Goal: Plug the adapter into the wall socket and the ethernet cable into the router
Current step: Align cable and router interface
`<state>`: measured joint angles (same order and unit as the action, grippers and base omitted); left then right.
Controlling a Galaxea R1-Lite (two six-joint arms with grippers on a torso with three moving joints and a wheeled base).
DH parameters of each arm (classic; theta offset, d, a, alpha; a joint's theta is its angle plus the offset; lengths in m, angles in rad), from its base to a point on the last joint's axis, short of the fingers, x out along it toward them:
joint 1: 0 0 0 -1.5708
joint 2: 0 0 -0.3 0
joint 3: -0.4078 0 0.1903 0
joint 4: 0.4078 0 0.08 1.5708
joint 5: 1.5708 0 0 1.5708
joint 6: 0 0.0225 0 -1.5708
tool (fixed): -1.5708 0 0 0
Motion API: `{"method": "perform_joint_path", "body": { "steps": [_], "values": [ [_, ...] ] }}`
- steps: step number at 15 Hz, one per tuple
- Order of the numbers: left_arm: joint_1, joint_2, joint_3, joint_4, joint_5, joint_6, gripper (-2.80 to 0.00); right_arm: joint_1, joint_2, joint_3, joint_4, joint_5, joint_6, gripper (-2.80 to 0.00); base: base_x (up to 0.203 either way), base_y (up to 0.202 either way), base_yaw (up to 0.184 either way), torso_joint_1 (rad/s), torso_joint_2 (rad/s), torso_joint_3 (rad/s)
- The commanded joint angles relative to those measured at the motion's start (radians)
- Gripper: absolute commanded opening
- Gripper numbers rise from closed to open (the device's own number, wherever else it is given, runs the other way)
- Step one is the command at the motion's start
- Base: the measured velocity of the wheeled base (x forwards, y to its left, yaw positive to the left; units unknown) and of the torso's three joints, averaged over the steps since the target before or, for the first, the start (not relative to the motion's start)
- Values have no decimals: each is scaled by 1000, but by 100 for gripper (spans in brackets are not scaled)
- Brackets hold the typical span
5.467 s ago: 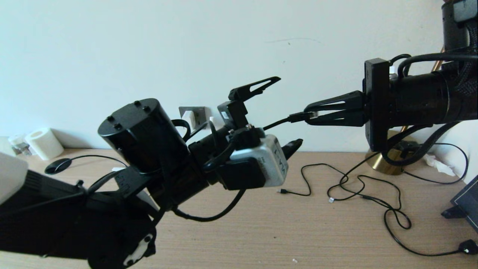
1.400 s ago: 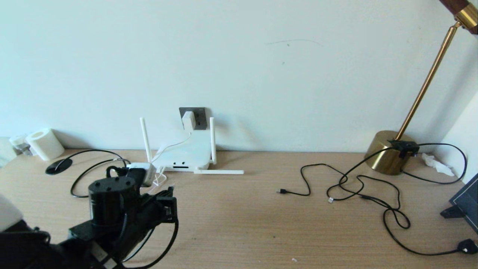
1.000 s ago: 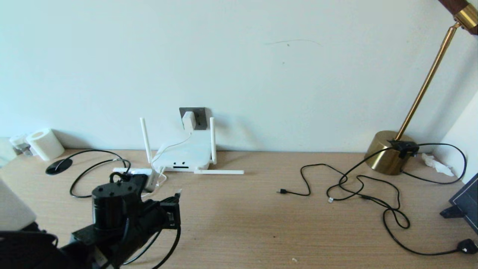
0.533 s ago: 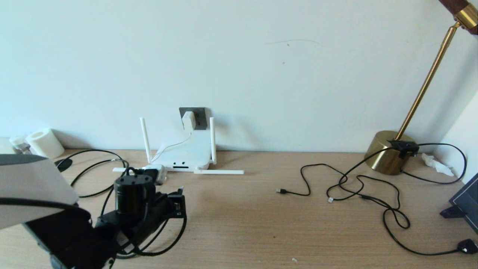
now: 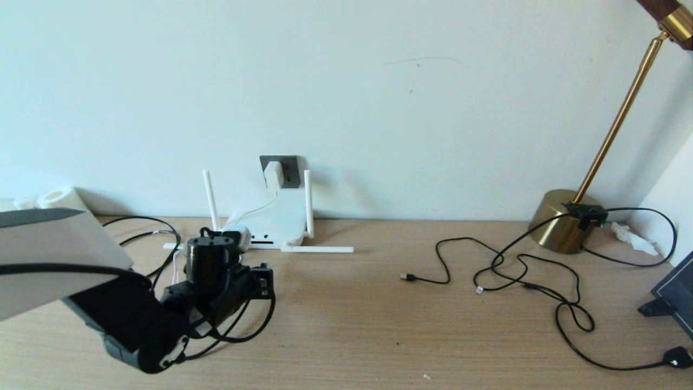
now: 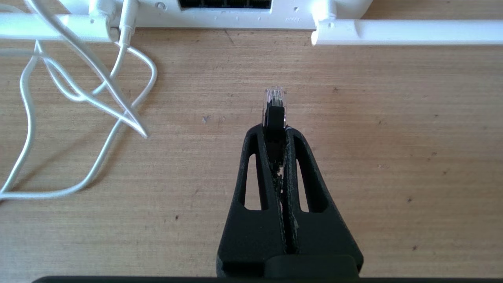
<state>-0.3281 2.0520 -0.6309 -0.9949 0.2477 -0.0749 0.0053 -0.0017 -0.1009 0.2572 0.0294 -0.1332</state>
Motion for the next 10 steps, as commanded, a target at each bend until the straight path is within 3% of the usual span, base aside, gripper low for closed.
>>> {"method": "perform_joint_path", "body": {
  "steps": [1, 10],
  "values": [
    [8, -11, -24, 8, 2, 0, -280, 1, 2, 0, 2, 1, 1, -280, 0, 0, 0, 0, 0, 0],
    [54, 5, -129, 106, -25, -2, -280, 1, 2, 0, 2, 0, 6, -280, 0, 0, 0, 0, 0, 0]
  ]
}}
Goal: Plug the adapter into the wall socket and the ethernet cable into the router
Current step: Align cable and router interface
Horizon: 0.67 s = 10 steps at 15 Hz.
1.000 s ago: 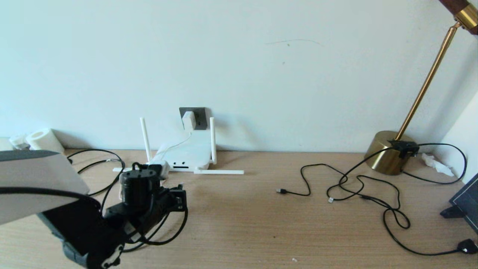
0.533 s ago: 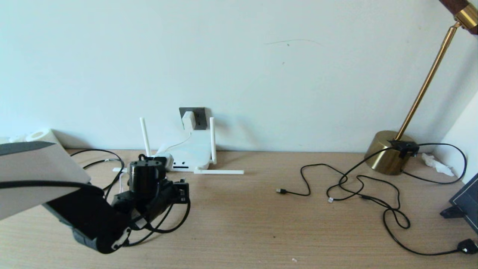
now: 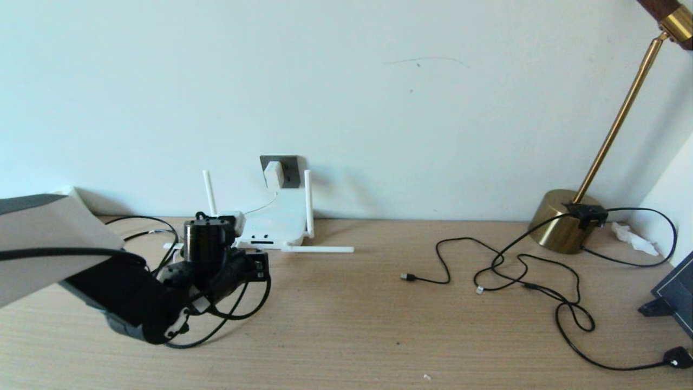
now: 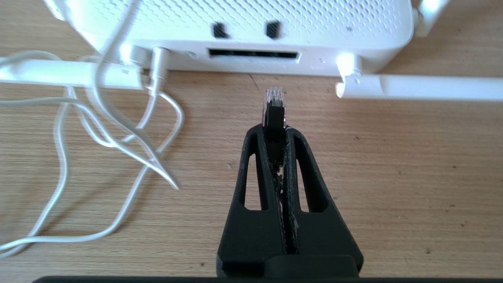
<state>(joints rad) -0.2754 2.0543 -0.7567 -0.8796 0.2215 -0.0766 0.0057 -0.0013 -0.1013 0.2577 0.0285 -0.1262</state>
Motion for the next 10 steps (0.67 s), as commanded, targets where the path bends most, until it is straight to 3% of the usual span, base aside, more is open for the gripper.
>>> {"method": "perform_joint_path", "body": {
  "steps": [1, 10],
  "values": [
    [2, 2, -18, 15, 0, -4, -280, 0, 1, 0, 2, 1, -1, -280, 0, 0, 0, 0, 0, 0],
    [4, 42, -117, 77, -2, -6, -280, 0, 1, 0, 2, 1, -1, -280, 0, 0, 0, 0, 0, 0]
  ]
}}
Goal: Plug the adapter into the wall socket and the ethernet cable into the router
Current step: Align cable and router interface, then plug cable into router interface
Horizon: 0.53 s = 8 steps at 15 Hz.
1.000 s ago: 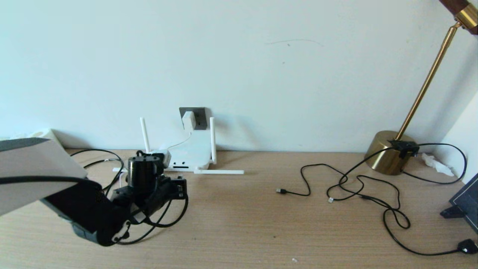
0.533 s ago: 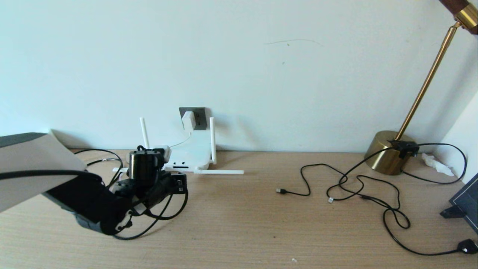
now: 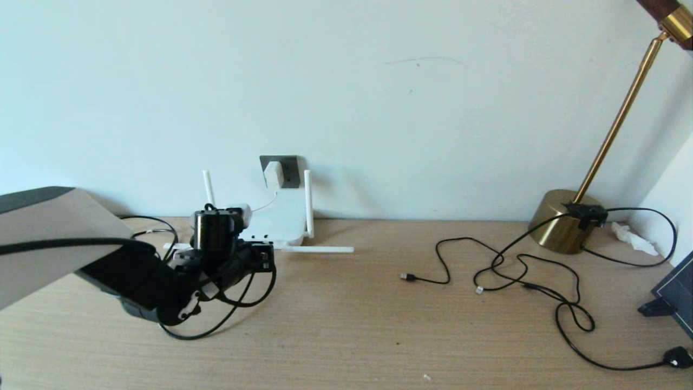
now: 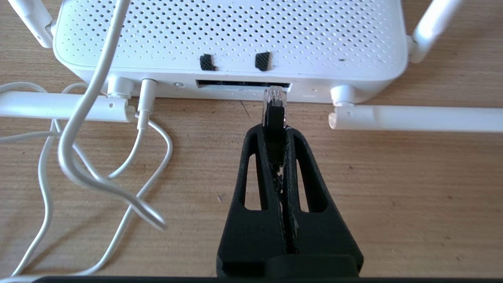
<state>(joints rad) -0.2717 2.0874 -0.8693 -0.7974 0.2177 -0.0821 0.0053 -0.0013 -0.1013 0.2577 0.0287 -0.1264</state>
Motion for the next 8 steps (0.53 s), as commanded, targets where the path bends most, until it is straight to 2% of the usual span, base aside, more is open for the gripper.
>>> {"method": "perform_joint_path", "body": {
  "steps": [1, 8],
  "values": [
    [0, 17, -11, -3, 3, -1, -280, 1, 1, 0, 2, 0, -1, -280, 0, 0, 0, 0, 0, 0],
    [0, 60, -57, -2, 3, -1, -280, 1, 2, 0, 2, 2, 21, -280, 0, 0, 0, 0, 0, 0]
  ]
}}
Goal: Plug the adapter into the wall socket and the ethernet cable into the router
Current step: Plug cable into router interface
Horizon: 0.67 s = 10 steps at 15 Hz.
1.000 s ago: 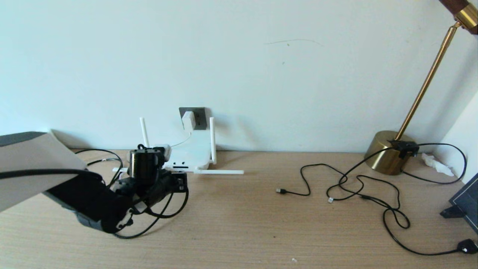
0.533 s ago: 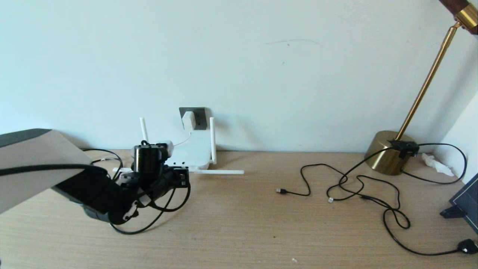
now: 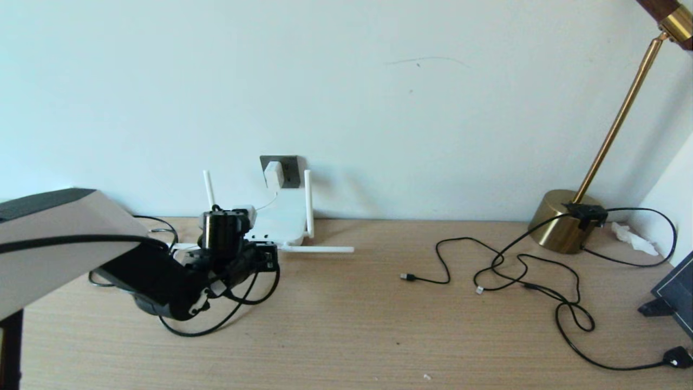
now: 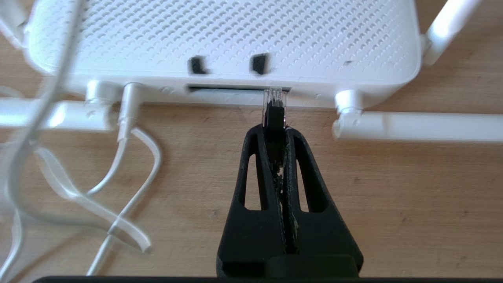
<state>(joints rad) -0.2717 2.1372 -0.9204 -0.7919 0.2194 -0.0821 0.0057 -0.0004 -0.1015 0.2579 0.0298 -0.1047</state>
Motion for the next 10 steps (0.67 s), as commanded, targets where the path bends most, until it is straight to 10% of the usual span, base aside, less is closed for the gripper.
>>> {"method": "perform_joint_path", "body": {
  "steps": [1, 10],
  "values": [
    [0, 15, -8, -7, 2, -1, -280, 0, 0, 0, 1, 1, -1, -280, 0, 0, 0, 0, 0, 0],
    [0, 20, -12, -9, 2, -1, -280, 0, 1, -1, 1, 1, -1, -280, 0, 0, 0, 0, 0, 0]
  ]
}}
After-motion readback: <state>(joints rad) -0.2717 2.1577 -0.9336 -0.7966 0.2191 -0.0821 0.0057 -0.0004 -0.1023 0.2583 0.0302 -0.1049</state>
